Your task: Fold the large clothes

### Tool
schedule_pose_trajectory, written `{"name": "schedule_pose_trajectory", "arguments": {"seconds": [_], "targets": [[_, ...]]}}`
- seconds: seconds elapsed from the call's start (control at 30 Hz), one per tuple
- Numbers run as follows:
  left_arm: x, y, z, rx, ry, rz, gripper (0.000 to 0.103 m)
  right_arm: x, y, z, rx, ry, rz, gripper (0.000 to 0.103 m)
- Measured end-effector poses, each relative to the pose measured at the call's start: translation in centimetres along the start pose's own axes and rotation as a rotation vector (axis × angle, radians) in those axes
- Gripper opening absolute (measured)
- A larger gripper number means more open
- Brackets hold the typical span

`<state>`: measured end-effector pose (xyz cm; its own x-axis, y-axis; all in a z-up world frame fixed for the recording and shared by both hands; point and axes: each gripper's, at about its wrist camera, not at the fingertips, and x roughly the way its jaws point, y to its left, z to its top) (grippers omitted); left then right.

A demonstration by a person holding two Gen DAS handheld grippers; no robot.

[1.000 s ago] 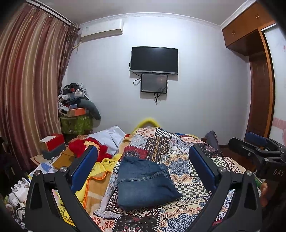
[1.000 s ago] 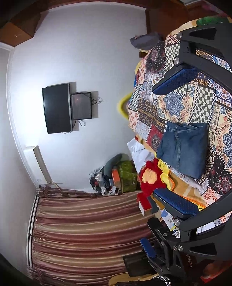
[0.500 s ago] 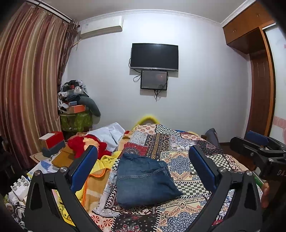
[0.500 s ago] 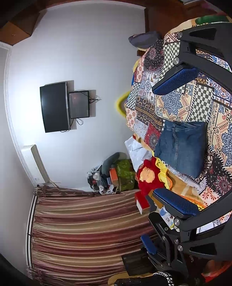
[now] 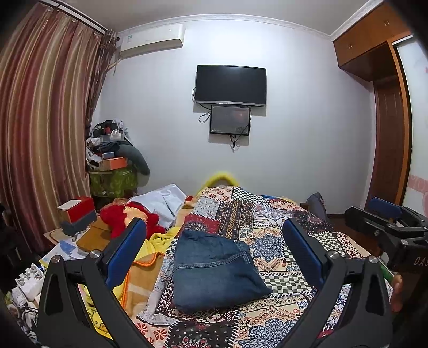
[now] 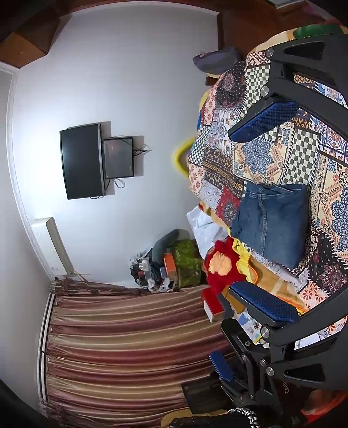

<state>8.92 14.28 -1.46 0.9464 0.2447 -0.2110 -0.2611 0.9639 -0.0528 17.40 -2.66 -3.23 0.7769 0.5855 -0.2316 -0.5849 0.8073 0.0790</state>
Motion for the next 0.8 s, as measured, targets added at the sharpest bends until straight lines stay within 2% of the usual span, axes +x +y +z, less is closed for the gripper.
{"name": "schedule_pose_trajectory", "arguments": {"seconds": [0.8], "targets": [[0.15,0.01,-0.09,-0.008,0.017,-0.036,0.103,0.25,0.25,-0.18,0.007,0.005,-0.005,0.103]]}}
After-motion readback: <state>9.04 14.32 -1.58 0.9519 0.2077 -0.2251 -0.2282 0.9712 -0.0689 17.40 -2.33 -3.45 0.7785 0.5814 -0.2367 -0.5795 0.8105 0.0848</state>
